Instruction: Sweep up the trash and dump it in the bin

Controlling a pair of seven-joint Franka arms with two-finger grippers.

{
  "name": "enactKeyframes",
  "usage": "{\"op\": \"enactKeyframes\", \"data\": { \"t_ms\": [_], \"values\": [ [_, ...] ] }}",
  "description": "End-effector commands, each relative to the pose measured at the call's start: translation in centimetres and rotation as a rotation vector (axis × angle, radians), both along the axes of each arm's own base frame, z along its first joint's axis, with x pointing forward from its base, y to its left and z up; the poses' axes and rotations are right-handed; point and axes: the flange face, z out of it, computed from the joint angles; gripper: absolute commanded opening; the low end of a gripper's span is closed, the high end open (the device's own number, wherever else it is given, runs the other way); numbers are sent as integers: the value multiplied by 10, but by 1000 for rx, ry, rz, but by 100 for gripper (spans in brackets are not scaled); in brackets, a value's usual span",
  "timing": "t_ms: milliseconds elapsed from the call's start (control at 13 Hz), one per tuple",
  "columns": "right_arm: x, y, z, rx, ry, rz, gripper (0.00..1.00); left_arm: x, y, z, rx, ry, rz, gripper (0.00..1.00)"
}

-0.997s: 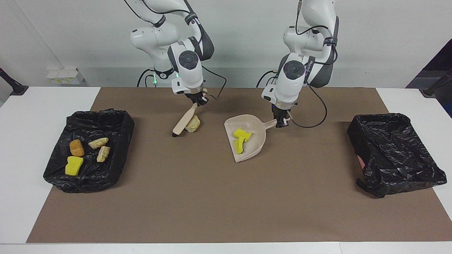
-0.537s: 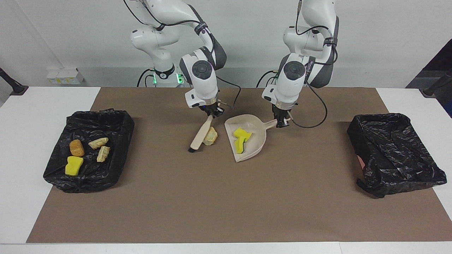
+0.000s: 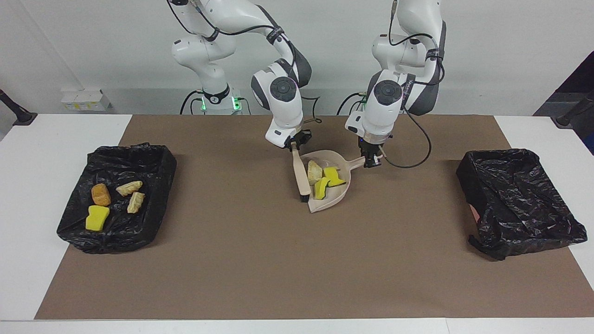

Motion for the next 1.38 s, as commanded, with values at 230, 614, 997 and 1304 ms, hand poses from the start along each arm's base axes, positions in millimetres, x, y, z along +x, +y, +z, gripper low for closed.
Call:
{"op": "enactKeyframes", "data": {
  "t_ms": [230, 614, 997, 1304],
  "values": [
    [22, -61, 23, -49, 21, -17, 0, 8, 36, 9, -39, -3, 236, 0],
    [-28, 3, 39, -93, -26, -92, 0, 22, 97, 59, -95, -64, 455, 0],
    [-108, 83, 24, -121, -55, -187, 0, 50, 202, 121, -111, -123, 651, 0],
    [-141, 106, 6, -137, -42, -178, 0, 55, 336, 157, -112, -118, 802, 0]
  ]
}}
